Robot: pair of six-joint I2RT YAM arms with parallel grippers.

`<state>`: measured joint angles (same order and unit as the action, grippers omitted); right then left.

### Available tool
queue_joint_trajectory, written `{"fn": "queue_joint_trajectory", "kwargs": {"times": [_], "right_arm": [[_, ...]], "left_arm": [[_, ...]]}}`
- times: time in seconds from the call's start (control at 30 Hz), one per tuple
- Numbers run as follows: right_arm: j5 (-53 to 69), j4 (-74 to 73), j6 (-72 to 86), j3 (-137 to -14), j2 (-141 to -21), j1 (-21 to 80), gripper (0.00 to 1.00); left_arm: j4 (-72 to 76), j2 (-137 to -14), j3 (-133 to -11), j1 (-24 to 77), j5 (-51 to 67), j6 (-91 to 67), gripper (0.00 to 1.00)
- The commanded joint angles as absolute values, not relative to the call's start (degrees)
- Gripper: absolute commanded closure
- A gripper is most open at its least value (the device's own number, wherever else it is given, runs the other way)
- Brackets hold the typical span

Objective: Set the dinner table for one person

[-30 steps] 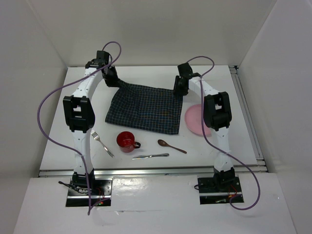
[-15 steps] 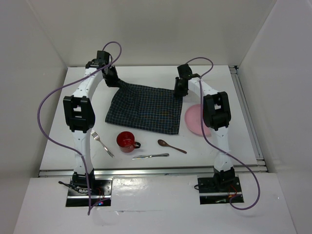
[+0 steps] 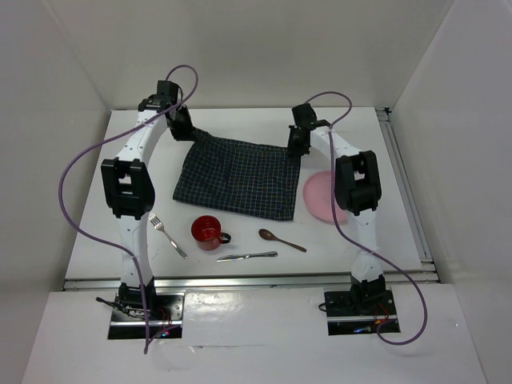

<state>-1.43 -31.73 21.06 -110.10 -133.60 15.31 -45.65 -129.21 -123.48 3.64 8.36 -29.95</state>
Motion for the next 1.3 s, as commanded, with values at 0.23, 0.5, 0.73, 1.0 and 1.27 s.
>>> {"fn": "queue_joint_trajectory", "kwargs": {"times": [0.23,0.5,0.73,1.0,1.27], "right_arm": [[-3.3,-30.8,20.2,-109.6,-124.6,14.9,1.00],[-7.5,-30.8,20.2,-109.6,-123.6,14.9,1.00],[-9.9,-28.0,21.3,-105.7,-121.6,14.9,1.00],[-9.8,-27.5,21.9,-105.9,-123.9,13.9,1.00],[-8.7,-28.0,21.9,-109.4,-128.2,13.9,0.76]], "left_arm": [[-44.8,-121.3,-122.1,3.5,7.2,-30.0,1.00],[-45.0,-123.6,-126.0,4.0,9.0,-30.5,1.00],[-43.4,-125.2,-128.5,4.0,10.2,-30.5,1.00],[-41.7,-132.2,-131.7,4.0,12.4,-30.5,1.00],[-36.6,-139.6,-135.3,4.0,14.9,-31.6,0.78]]}}
